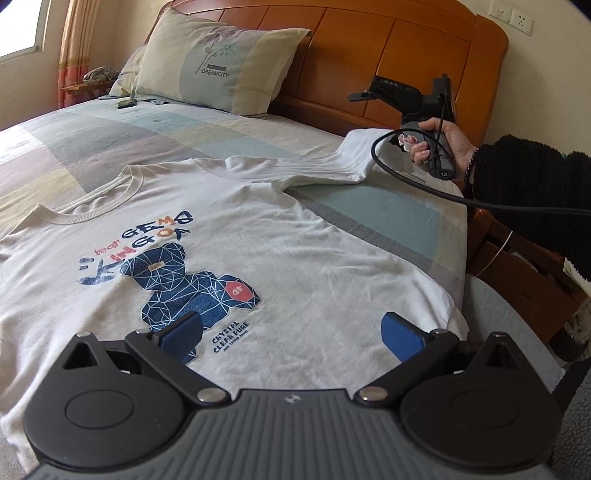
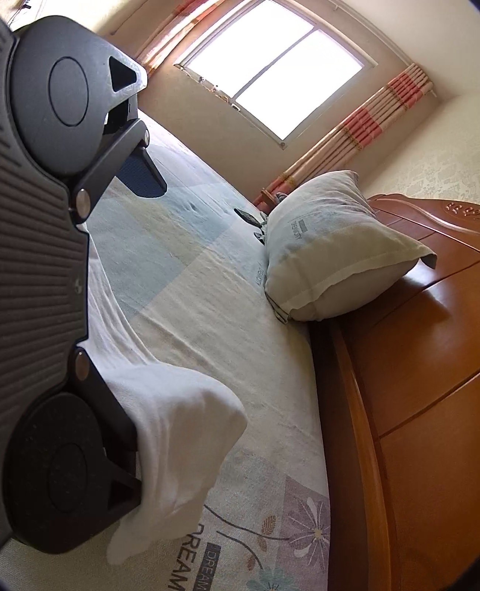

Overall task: Fold clothes
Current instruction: 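Grasp the white sweatshirt sleeve cuff with the right gripper, then lift the held sleeve and carry it across the shirt body with the right gripper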

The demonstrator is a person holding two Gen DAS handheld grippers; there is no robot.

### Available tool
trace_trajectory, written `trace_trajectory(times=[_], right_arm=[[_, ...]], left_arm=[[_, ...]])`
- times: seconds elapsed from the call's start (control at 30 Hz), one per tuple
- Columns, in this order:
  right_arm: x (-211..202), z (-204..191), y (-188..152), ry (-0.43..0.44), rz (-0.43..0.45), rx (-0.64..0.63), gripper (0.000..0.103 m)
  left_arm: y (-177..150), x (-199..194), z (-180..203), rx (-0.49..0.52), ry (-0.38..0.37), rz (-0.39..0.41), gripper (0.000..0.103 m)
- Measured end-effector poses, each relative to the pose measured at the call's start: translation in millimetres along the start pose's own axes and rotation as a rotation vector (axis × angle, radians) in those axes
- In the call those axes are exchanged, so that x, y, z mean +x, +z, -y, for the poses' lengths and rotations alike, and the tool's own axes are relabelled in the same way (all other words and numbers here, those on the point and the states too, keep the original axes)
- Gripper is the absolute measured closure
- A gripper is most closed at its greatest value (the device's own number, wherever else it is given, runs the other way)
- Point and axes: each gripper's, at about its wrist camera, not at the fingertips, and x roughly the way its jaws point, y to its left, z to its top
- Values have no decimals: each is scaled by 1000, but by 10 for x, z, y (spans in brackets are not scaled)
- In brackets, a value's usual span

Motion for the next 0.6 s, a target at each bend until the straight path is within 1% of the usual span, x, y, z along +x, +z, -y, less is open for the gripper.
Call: trace_trajectory(times=[0.13, 0.4, 0.5, 0.6], right_arm=[[8, -299, -16, 49, -29, -51, 0], [42, -852, -86, 141, -72, -108, 0], [41, -1056, -134, 172, -88, -119, 0], [56, -1232, -213, 202, -100, -128, 0]], left_arm=[[-18, -163, 35, 70, 69, -70, 1], [-133, -385, 7, 16, 66, -68, 1], [-168, -424, 36, 16, 61, -77, 1], [-204, -475, 64, 24, 73, -94, 1]])
